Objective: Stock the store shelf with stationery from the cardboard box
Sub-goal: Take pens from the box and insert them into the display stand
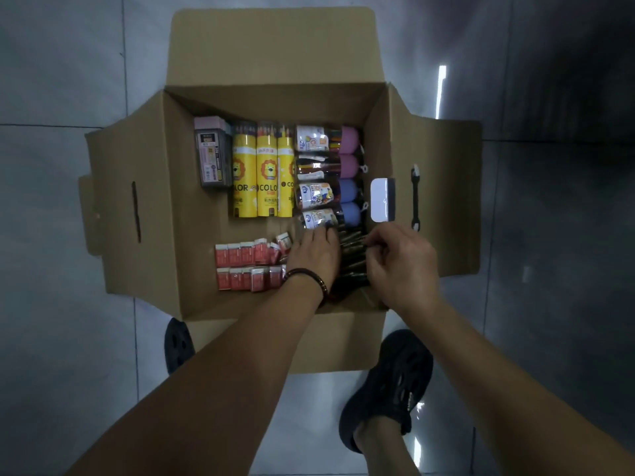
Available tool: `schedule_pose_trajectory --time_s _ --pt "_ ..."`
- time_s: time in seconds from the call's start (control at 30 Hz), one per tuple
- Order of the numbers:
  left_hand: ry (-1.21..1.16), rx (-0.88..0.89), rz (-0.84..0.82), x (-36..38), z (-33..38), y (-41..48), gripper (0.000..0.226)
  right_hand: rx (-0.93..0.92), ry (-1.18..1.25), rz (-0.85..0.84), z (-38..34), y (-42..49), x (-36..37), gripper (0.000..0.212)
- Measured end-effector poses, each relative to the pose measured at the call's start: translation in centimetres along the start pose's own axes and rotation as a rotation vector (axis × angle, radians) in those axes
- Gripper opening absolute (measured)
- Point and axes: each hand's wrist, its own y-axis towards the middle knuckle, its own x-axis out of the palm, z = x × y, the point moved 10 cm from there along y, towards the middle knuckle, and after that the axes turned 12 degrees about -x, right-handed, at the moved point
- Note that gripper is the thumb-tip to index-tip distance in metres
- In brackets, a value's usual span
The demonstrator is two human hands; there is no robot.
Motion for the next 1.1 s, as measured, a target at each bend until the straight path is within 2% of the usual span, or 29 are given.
schedule_pose_trajectory --time_s 0.07,0.2,0.27,0.33,0.4,0.5,0.57,0.7,0.8,0.93,1.1 --pt "-0.004 0.023 -0.043 0.3 0.2 0.0 0.037 0.043 0.008 -0.019 0.2 0.0 0.1 0.010" --pt "0.003 0.097 -0.067 -0.1 -0.4 -0.4 0.054 0.181 0.102 -0.112 0.7 0.1 0.2 0.013" --pt "-0.143 0.043 -0.080 -1.6 -2.0 -0.4 0.043 0.263 0.152 -0.140 0.7 -0.1 -0.1 0.018" --pt "-0.463 -0.060 -0.108 -4.1 -4.2 -1.6 0.020 0.312 0.193 -0.121 -0.4 -0.1 -1.4 0.020" --pt "-0.888 -0.181 -0.209 -7.1 -6.6 -4.6 0.008 0.370 0.279 -0.080 -2.6 0.0 -3.1 0.020" --pt "-1.474 -0.324 -0.483 -11.3 -8.5 -11.9 0.017 0.459 0.533 -0.047 -8.1 0.3 -5.7 0.018" --pt "-1.672 -0.317 -0.575 -16.1 -9.6 -17.1 0.024 0.435 0.629 -0.057 -13.8 1.1 -8.6 0.015" --pt "-1.809 -0.202 -0.662 -28.9 -12.1 -27.3 0.032 0.356 0.669 -0.083 -27.2 2.4 -17.7 0.011" --pt "-1.812 -0.091 -0.627 -39.8 -15.0 -35.0 0.035 0.312 0.720 -0.088 -37.9 3.7 -25.0 0.012" --pt "-1.704 0.083 -0.465 -53.2 -19.1 -44.7 0.032 0.199 0.821 -0.151 -52.7 6.0 -32.9 0.014" --pt "-1.723 0.145 -0.203 -65.1 -25.0 -57.3 0.033 -0.030 0.845 -0.232 -69.8 5.9 -39.4 0.004"
